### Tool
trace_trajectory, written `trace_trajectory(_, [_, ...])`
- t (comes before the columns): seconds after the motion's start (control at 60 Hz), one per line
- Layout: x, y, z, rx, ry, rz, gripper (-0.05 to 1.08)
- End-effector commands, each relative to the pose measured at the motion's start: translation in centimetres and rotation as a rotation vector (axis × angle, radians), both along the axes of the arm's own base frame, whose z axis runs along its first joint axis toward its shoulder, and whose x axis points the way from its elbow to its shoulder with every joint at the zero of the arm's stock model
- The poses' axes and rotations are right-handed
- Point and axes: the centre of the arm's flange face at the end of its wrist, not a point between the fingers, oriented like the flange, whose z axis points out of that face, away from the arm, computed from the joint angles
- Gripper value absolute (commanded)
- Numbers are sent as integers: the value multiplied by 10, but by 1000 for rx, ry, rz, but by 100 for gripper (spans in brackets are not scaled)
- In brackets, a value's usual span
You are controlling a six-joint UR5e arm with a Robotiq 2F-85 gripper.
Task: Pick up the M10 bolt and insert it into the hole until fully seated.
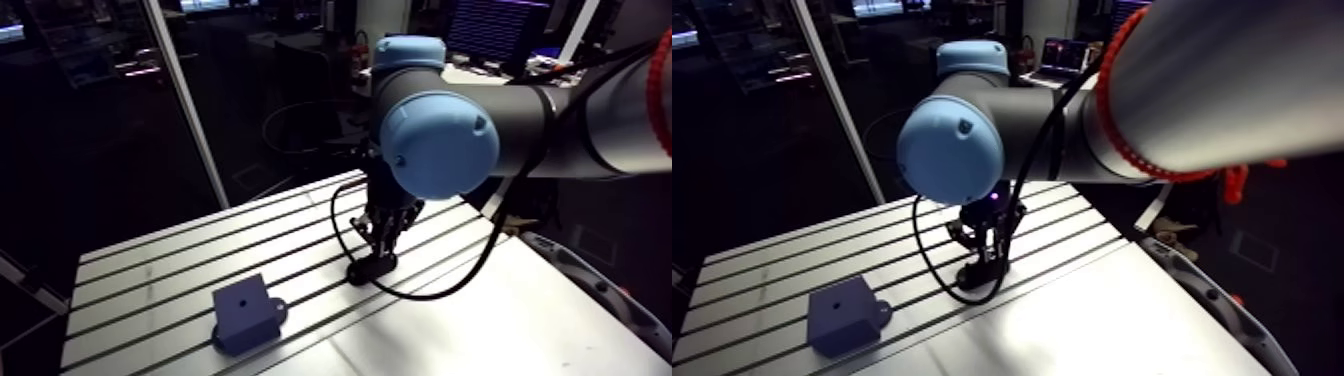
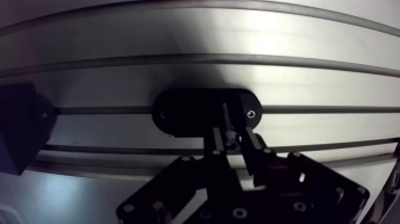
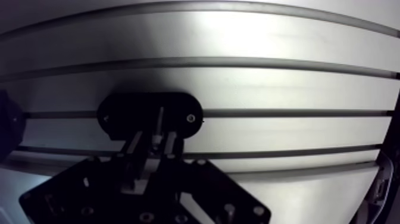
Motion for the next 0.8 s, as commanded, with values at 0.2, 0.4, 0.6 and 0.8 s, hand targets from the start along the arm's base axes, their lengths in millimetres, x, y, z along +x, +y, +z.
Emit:
trace_trajectory(0.2, [0,0,-1,-3,-2,-1,73])
trace_trajectory(0.4, [0,-1,1,-2,2,2,76])
trace_trajectory(0.6, [-2,0,4,-2,8,-9,79])
trace_trajectory(0.8, [-4,5,14,5,23,-21,90])
